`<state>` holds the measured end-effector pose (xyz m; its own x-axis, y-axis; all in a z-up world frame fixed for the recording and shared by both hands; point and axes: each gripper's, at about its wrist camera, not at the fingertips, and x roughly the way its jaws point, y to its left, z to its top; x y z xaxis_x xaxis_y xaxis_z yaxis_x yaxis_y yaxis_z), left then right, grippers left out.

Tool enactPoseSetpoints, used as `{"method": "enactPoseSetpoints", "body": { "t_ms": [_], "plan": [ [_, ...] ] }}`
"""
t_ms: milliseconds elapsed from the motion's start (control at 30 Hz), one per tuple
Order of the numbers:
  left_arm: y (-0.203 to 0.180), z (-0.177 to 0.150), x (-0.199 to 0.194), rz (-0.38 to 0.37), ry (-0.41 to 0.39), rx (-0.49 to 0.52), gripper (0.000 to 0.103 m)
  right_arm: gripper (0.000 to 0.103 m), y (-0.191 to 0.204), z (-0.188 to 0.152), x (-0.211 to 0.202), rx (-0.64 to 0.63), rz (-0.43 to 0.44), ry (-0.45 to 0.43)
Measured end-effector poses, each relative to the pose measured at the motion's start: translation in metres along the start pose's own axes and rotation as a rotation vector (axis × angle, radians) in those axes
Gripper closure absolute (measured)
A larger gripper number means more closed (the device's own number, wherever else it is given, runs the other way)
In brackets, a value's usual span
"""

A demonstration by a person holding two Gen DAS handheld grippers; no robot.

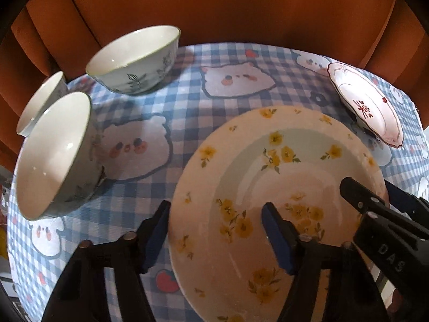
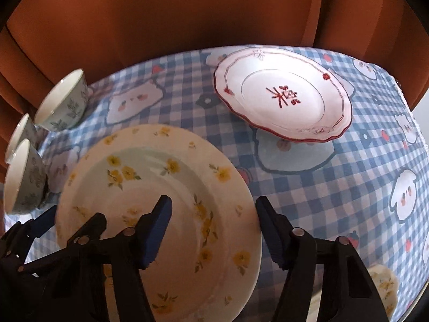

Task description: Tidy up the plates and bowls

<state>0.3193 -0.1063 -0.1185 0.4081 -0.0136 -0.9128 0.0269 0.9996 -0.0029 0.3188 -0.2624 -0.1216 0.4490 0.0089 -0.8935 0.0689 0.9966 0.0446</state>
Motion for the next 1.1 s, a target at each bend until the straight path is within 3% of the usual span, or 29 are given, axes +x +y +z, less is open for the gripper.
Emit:
{"method": "enactPoseSetpoints", "body": {
  "t_ms": [400,800,1100],
  "plan": [
    [0.014,-0.015,-0.008,0.003,0.013,0.003,0.036,0.041,0.015,-0.012,-0.005,-0.052,-0.017,0.034],
    [0.044,-0.065,-0.032,0.036,0.039,0.014,0.036,0.041,0.046,-0.061,-0.029,-0.067,0.013,0.080],
    [0.058,-0.092,-0.042,0.003,0.067,-0.016,0.036,0.041,0.057,-0.085,-0.041,-0.111,0.012,0.091]
  ]
}}
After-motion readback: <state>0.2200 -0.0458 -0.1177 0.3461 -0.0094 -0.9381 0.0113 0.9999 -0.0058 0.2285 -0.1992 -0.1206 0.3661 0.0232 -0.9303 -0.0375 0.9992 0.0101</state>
